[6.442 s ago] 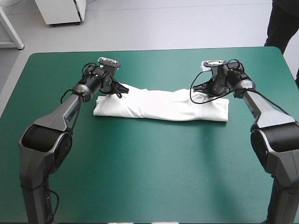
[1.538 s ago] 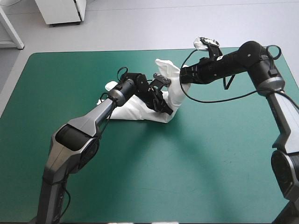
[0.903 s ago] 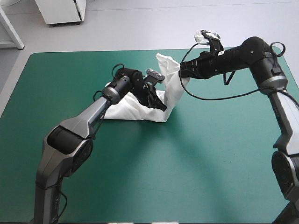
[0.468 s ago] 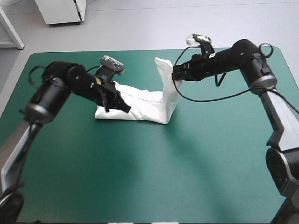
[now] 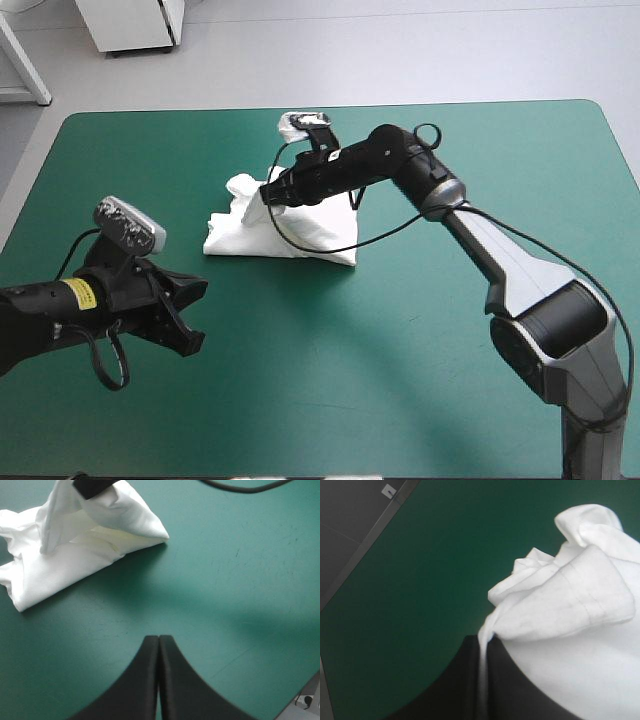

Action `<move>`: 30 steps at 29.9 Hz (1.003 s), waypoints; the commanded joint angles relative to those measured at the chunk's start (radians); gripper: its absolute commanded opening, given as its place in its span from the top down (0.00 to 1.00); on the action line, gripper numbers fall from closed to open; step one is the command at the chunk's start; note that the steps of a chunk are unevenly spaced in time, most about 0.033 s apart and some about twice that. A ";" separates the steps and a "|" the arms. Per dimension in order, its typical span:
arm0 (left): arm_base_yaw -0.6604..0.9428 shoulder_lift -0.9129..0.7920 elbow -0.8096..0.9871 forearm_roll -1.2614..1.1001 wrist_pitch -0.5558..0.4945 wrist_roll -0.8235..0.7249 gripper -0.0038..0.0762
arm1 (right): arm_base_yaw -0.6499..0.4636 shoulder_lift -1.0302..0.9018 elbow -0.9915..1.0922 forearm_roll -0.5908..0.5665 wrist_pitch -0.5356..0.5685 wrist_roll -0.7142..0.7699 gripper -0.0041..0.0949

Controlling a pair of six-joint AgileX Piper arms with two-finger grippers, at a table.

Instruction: Fold the cloth

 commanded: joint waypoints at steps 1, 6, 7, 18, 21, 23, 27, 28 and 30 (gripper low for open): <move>0.000 -0.035 0.003 -0.055 -0.057 -0.016 0.96 | 0.038 0.027 -0.111 0.049 -0.056 -0.009 0.98; 0.000 -0.032 0.003 -0.130 -0.051 -0.016 0.96 | 0.070 0.143 -0.236 0.051 -0.077 0.057 0.98; 0.000 -0.032 0.003 -0.143 -0.051 -0.016 0.96 | 0.073 0.159 -0.259 0.051 -0.088 0.069 0.98; 0.000 -0.032 0.003 -0.137 -0.060 0.018 0.96 | 0.090 0.315 -0.322 0.061 -0.089 0.114 0.98; 0.000 -0.031 0.003 -0.137 -0.073 0.018 0.96 | 0.101 0.334 -0.334 0.065 -0.107 0.110 0.98; 0.000 -0.026 0.003 -0.137 -0.087 0.018 0.96 | 0.102 0.335 -0.336 0.102 -0.109 0.060 0.96; 0.000 -0.015 0.003 -0.137 -0.094 0.018 0.96 | 0.103 0.333 -0.345 0.143 -0.091 0.029 0.73; 0.000 -0.013 0.003 -0.140 -0.094 0.018 0.96 | 0.103 0.333 -0.358 0.139 -0.068 0.040 0.63; 0.000 -0.004 0.003 -0.145 -0.094 0.018 0.96 | 0.101 0.333 -0.390 0.121 -0.018 0.066 0.45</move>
